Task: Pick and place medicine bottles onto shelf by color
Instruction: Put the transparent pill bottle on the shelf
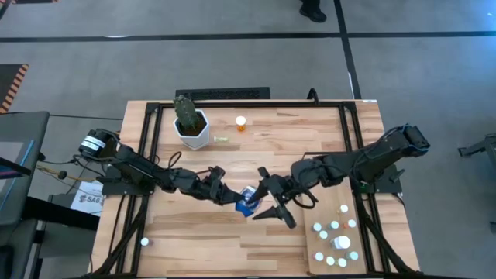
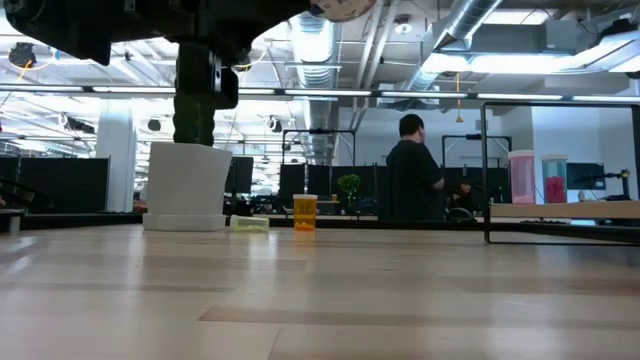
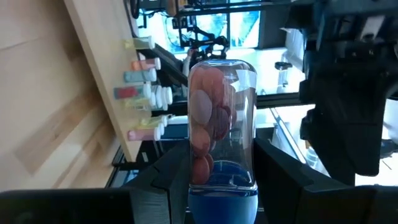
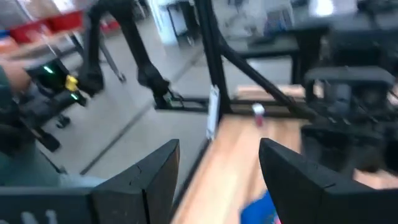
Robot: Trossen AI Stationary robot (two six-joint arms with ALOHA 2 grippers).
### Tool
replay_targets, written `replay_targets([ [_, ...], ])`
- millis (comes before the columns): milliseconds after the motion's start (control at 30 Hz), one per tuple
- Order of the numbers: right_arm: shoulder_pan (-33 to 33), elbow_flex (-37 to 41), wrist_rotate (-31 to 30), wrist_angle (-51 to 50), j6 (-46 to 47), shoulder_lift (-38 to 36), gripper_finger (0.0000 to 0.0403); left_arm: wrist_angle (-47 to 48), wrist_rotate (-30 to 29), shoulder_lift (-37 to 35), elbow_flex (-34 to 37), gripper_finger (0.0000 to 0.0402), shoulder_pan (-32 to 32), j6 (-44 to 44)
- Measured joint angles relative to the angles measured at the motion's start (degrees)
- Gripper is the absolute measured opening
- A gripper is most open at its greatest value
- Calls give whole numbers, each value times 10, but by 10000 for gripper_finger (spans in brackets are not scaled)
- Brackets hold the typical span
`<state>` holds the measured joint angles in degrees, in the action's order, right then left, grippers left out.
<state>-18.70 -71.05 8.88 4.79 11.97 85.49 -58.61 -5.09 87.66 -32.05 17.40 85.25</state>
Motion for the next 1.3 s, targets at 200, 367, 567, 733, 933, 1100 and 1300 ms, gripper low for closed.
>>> replay_targets([
  [200,25,-96,-22,-271,-91,-27,244,-33,-13,0,0,133,-2,-5],
  [367,2,-172,-132,-456,-255,-26,244,-81,-36,0,0,133,-17,-8],
  [567,-46,-161,-306,-471,-485,-24,244,-128,-57,0,0,133,-51,-11],
  [733,-62,-157,-458,-427,-580,-7,244,-129,-43,0,0,133,-67,7],
  [933,-60,-158,-474,-419,-635,19,244,-146,-16,0,-11,133,-79,9],
  [1100,-53,-160,-486,-388,-637,33,244,-125,11,1,-28,133,-83,4],
  [1300,-53,-158,-497,-374,-659,44,244,-117,23,0,-31,133,-85,12],
])
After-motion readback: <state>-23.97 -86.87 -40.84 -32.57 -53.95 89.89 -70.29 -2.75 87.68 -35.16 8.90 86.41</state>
